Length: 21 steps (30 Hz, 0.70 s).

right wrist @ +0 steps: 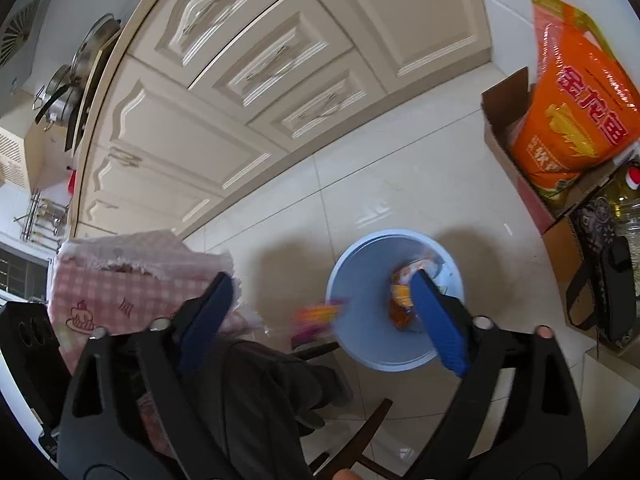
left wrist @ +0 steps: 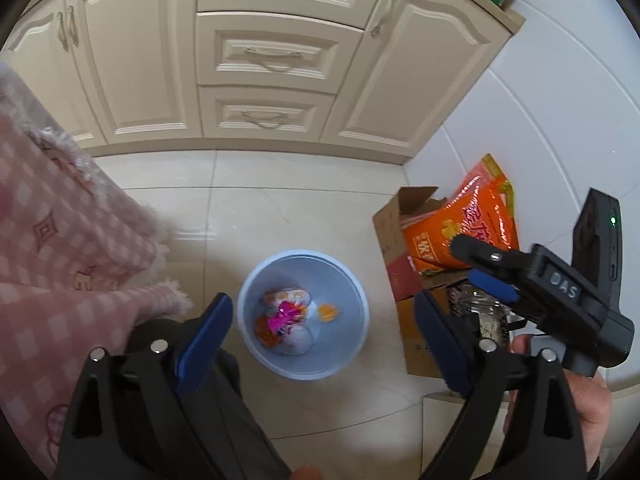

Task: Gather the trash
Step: 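Carry the wrapper and orange slice over the blue bin and open both tools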

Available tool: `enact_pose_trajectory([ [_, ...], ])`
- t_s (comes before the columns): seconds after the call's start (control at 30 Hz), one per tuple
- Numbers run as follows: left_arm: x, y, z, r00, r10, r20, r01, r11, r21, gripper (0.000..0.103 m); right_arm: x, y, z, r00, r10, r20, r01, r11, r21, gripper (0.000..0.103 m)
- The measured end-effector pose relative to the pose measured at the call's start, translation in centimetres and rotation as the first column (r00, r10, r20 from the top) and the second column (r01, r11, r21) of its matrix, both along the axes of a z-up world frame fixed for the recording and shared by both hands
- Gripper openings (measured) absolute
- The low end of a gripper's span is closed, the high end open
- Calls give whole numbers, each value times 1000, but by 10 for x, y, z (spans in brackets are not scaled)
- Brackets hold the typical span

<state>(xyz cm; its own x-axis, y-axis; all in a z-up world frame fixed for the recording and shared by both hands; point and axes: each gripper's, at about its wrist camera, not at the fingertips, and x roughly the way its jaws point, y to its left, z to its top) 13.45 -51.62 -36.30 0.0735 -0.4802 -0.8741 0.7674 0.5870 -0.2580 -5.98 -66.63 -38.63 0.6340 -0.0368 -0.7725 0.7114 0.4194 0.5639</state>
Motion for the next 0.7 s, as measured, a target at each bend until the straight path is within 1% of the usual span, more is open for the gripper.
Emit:
enact_pose_trajectory([
  [0.17, -3, 6, 16, 999, 8, 50, -8, 1000, -11, 90, -3, 0, 9, 1000, -24, -10, 23, 999, -31, 97],
  [0.5, -16, 17, 43, 995, 0, 99, 5, 999, -46, 90, 5, 10, 32, 1000, 2, -8, -3, 997, -73, 97],
  [0.7, -27, 27, 71, 990, -14, 143, 25, 997, -77, 90, 8, 17, 51, 1000, 12, 0, -12, 995, -104, 97],
])
